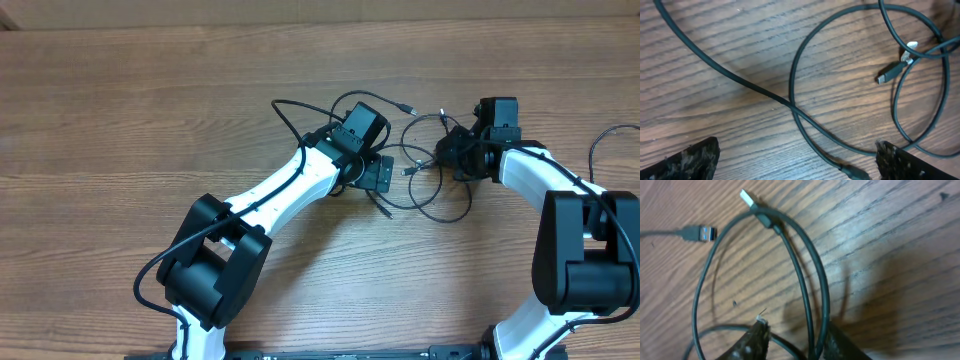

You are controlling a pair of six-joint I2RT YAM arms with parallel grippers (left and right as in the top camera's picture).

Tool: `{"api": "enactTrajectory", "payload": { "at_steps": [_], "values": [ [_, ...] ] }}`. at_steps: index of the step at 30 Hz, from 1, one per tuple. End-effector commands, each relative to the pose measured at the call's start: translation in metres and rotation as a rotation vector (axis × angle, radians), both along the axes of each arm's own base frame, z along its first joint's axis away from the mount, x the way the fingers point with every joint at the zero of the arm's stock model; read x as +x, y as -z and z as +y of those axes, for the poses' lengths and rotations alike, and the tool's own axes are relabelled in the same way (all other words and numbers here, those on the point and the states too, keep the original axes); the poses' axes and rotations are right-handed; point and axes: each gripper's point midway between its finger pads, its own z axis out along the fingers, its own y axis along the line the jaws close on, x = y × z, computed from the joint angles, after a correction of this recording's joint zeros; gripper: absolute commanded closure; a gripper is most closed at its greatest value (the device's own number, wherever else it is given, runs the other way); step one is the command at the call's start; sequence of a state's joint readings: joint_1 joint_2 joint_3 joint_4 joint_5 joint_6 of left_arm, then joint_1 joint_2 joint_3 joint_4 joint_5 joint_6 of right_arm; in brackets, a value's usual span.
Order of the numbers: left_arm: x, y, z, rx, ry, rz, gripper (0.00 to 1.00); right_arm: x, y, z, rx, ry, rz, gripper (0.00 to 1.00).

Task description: Untangle cables

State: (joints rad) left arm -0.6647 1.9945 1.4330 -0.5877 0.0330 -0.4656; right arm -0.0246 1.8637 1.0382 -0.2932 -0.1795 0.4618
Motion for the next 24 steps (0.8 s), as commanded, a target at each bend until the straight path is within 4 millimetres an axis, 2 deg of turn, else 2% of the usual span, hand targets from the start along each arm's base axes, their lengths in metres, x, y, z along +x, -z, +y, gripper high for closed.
{"api": "enactTrajectory", "payload": {
  "at_steps": [1,6,14,17,20,24],
  "values": [
    [0.009,-0.003,0.006,0.019,-0.034,-0.035,0.0,-0.001,0.005,0.003,0.001,-0.008,0.005,0.66],
    [0.02,0.003,0.014,0.066,-0.062,-0.078,0.01,-0.003,0.006,0.003,0.002,-0.008,0.015,0.7],
    [0.029,0.04,0.016,0.083,-0.078,-0.051,0.07,-0.005,0.008,0.005,0.002,-0.011,0.025,0.71],
    [0.032,0.045,0.015,0.079,-0.08,-0.056,0.13,-0.006,0.008,0.005,0.003,-0.012,0.029,0.71],
    [0.04,0.041,0.01,0.054,-0.083,-0.089,0.17,-0.009,0.009,0.005,0.005,-0.013,0.042,0.71],
    [0.045,0.04,0.006,0.039,-0.084,-0.108,0.37,-0.013,0.011,0.007,0.01,-0.017,0.06,0.75]
  ]
}}
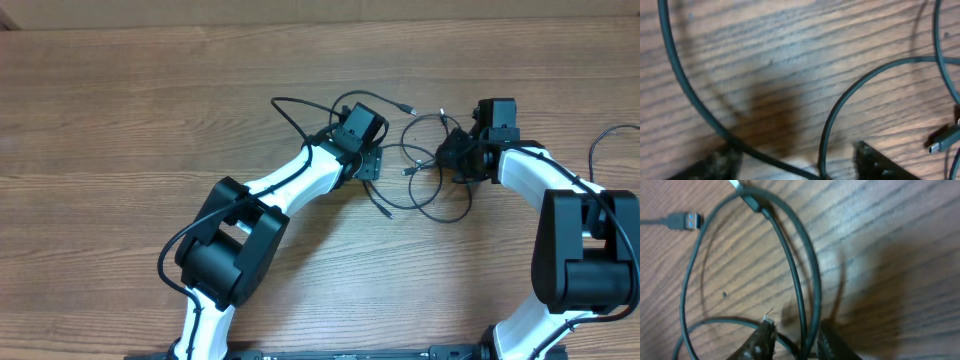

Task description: Untangle cables

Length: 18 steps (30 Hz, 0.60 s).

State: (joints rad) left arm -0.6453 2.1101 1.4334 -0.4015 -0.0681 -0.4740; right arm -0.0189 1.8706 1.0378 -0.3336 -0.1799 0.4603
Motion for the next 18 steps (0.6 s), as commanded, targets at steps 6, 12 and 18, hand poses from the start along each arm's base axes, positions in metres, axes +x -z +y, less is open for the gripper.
{"api": "enactTrajectory", "payload": {
  "at_steps": [6,12,18],
  "values": [
    [-0.007,0.029,0.0,0.019,0.032,0.06,0.34,-0.006,0.005,0.005,0.009,-0.012,0.024,0.75],
    [-0.03,0.044,-0.015,-0.007,0.222,0.136,0.51,-0.001,0.003,0.005,0.008,-0.012,0.004,0.77],
    [-0.036,0.049,-0.001,0.03,0.196,0.185,0.96,0.011,-0.005,0.005,0.008,-0.013,-0.045,0.96]
  ]
}}
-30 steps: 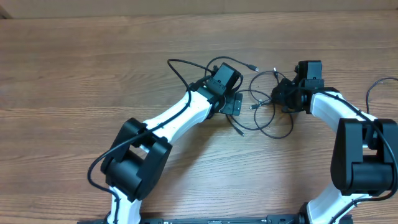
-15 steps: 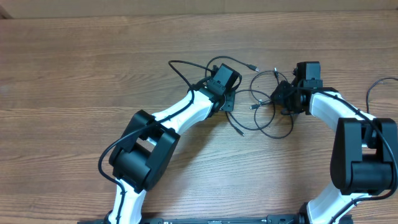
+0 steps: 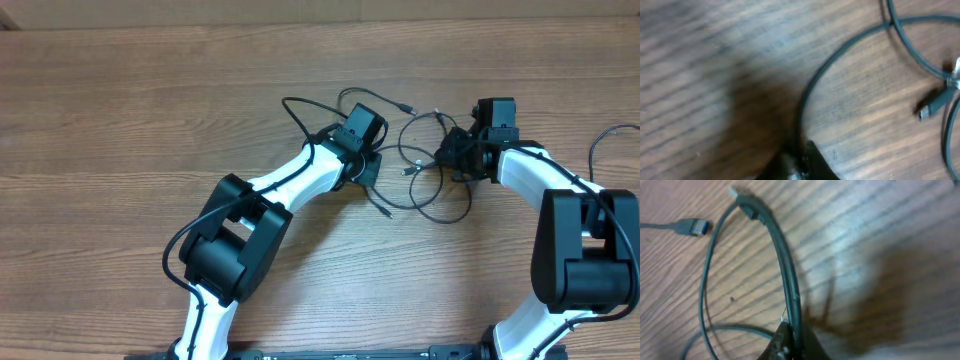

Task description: Untangle cables

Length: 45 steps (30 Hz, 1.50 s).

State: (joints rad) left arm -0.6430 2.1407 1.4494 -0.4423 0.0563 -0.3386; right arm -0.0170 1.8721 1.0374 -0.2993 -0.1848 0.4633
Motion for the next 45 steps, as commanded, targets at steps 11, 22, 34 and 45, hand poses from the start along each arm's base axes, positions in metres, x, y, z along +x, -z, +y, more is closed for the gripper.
{"api": "enactTrajectory", "payload": {
  "at_steps": [11,22,34,45],
  "values": [
    [-0.032,0.051,0.103,0.329,-0.11,0.226,0.96,0.077,-0.189,-0.085,-0.063,0.125,-0.362,0.96],
    [-0.059,0.079,0.212,0.407,-0.4,0.42,0.96,0.078,-0.325,-0.234,-0.208,0.382,-0.702,0.96],
    [-0.069,0.085,0.238,0.389,-0.47,0.481,0.96,0.071,-0.353,-0.292,-0.55,0.324,-0.796,0.96],
    [-0.066,0.086,0.224,0.36,-0.445,0.468,0.96,0.083,-0.406,-0.301,-0.57,0.398,-1.035,0.96]
  ]
}}
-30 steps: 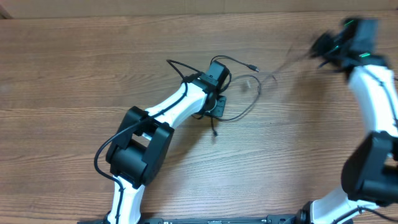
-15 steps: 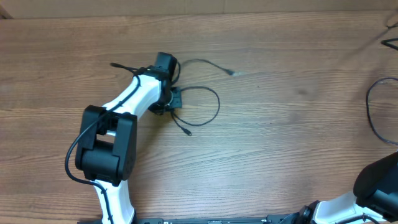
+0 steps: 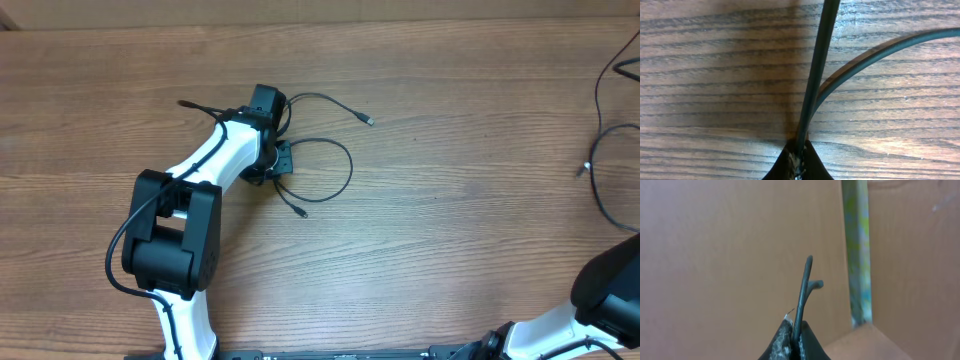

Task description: Untangle cables

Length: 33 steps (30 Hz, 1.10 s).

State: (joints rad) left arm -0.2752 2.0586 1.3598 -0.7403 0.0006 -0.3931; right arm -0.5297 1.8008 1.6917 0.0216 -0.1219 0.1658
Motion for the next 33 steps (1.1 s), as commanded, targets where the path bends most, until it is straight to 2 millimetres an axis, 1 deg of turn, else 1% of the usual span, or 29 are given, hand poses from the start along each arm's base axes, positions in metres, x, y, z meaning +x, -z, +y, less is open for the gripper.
{"api": "enactTrajectory", "payload": {
  "at_steps": [1,5,6,8,11,13,14,17,19,20,21,22,23,24,27,28,30,32,33],
  "values": [
    [-0.063,0.075,0.028,0.135,-0.011,0.234,0.96,-0.004,-0.03,-0.004,0.025,0.019,-0.11,0.96],
    [-0.057,0.076,0.021,0.112,-0.005,0.209,0.96,-0.006,-0.062,0.0,0.026,-0.005,-0.247,0.96],
    [-0.056,0.076,0.02,0.112,-0.003,0.205,0.96,-0.007,-0.068,0.0,0.01,-0.004,-0.27,0.96],
    [-0.055,0.076,0.018,0.11,0.001,0.196,0.96,-0.009,-0.073,-0.007,-0.01,0.035,-0.301,0.96],
    [-0.052,0.076,0.015,0.107,0.006,0.182,0.96,-0.009,-0.065,-0.029,-0.015,0.138,-0.327,0.96],
    [-0.05,0.076,0.013,0.104,0.01,0.173,0.96,-0.001,-0.05,-0.041,-0.009,0.157,-0.307,0.96],
    [-0.05,0.076,0.013,0.104,0.003,0.172,0.96,0.005,-0.039,-0.046,0.0,0.159,-0.288,0.96],
    [-0.049,0.077,0.012,0.102,-0.02,0.169,0.96,0.033,0.011,-0.058,0.053,0.143,-0.181,0.96],
    [-0.05,0.076,0.011,0.102,-0.019,0.169,0.95,0.057,0.059,-0.054,0.113,0.075,-0.07,0.96],
    [-0.05,0.076,0.011,0.103,-0.018,0.169,0.96,0.069,0.089,-0.05,0.159,0.051,-0.014,0.96],
    [-0.05,0.076,0.01,0.103,-0.017,0.169,0.96,0.075,0.112,-0.048,0.196,0.046,0.034,0.96],
    [-0.05,0.076,0.01,0.103,-0.016,0.17,0.96,0.08,0.142,-0.046,0.229,0.052,0.097,0.96],
    [-0.051,0.076,0.009,0.101,-0.014,0.174,0.96,0.081,0.163,-0.046,0.256,0.067,0.143,0.96],
    [-0.052,0.076,0.009,0.1,-0.013,0.178,0.96,0.081,0.19,-0.047,0.295,0.107,0.194,0.96],
    [-0.052,0.077,0.006,0.09,-0.009,0.177,0.96,0.081,0.232,-0.044,0.33,0.145,0.286,0.96],
    [-0.052,0.077,0.004,0.084,-0.007,0.173,0.96,0.081,0.246,-0.04,0.343,0.142,0.319,0.96],
    [-0.05,0.077,0.001,0.075,-0.012,0.164,0.96,0.081,0.267,-0.032,0.364,0.134,0.373,0.95],
    [-0.049,0.077,-0.002,0.06,-0.011,0.162,0.96,0.079,0.284,-0.025,0.382,0.133,0.423,0.86],
    [-0.049,0.077,-0.004,0.054,-0.01,0.164,0.96,0.079,0.287,-0.022,0.386,0.131,0.435,0.78]
  ]
}}
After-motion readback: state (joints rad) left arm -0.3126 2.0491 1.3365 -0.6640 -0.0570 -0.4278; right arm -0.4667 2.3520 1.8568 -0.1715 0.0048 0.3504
